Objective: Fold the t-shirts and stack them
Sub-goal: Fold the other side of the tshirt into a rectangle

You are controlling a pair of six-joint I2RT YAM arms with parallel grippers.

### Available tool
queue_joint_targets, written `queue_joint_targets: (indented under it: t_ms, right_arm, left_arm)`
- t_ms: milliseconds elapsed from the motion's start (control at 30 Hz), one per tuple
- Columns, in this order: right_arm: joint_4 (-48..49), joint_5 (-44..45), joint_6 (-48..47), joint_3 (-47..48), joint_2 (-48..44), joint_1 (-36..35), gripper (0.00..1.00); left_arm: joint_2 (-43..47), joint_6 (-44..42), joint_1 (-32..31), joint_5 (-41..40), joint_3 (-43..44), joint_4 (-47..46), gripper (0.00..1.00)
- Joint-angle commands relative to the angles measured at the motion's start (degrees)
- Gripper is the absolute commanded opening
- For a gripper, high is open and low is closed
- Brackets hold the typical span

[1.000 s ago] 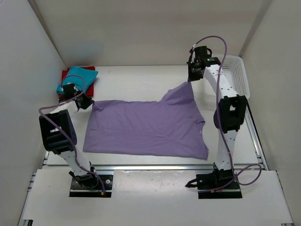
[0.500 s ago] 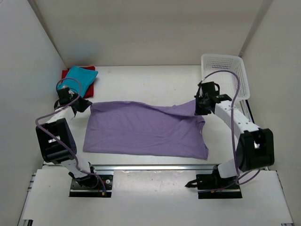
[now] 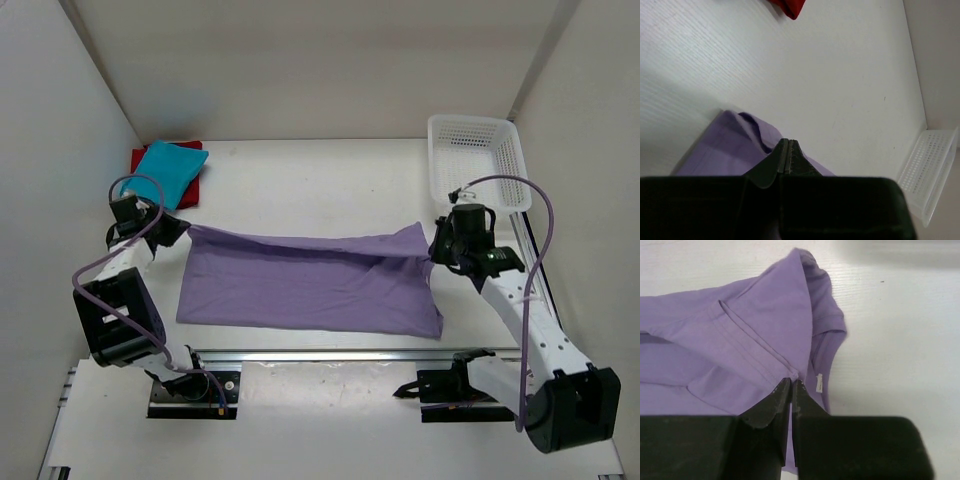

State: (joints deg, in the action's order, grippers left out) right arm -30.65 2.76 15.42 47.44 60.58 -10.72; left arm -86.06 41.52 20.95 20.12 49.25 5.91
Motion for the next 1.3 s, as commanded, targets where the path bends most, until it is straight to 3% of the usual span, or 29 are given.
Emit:
queue_joint_targets:
  t_ms: [0,300,367,433,567,700,767,867,933,967,1033,1133,1267]
  right_arm:
    - [-1.15,2.16,2.24,-3.39,-6.06,-2.02,0.00]
    - [-1.69,-2.32,12.08,-18.33,-19.42,-1.94,0.00]
    - [-1.86,-1.28,13.67,-19.67,-21.98,-3.68,0.00]
    - [-3.52,1.44,14.47,-18.62,-22.34,-5.44,0.03]
    - [-3.80,-4.24,11.13,-16.77,-20.76,-1.77,0.16]
    - [-4.15,-1.29,8.66,-13.17,-20.94,-2.71,0.29]
    - [-0.31,-0.30,8.84,-13.34,-18.85,-4.91,0.28]
    - [8.38,-4.24,8.84,-13.52,-9.99,-8.60,0.00]
    - [14.20,-3.65,7.79,-12.12,-3.73,-13.08,0.00]
    - [18.31,-2.77,6.30,-11.15,0.29,-14.05,0.02]
    - [25.00,-7.12,5.42,-9.57,6.72,-13.46,0.22]
    - [28.63,-6.55,4.36,-5.61,15.17,-13.10,0.36]
    - [29.77,-6.11,3.22,-1.92,22.55,-13.36,0.41]
  left_arm:
    - [3.53,0.58,1.11,2.38,-2.40,0.24,0.00]
    - [7.83,1.55,4.09,-0.08,-11.27,0.07,0.00]
    - [8.37,4.00,4.54,0.18,-12.69,-1.08,0.09]
    - [9.33,6.19,5.50,2.02,-14.53,-2.65,0.26]
    - [14.42,13.23,7.09,4.49,-17.61,-9.50,0.32]
    - [19.17,9.13,-0.55,-1.82,-14.46,-8.64,0.31]
    - [20.32,6.83,-7.56,-5.77,-13.92,-8.46,0.33]
    - [21.46,5.51,-16.69,-7.28,-16.20,-10.82,0.31]
    - [21.12,5.15,-23.38,-9.13,-17.78,-11.27,0.29]
    - [20.76,4.80,-27.41,-8.87,-19.01,-12.40,0.29]
    - [19.53,5.67,-33.93,-8.43,-20.68,-14.69,0.26]
    - [17.68,6.64,-38.95,-7.90,-23.85,-19.08,0.25]
    - [16.37,5.51,-47.13,-7.82,-26.75,-21.11,0.24]
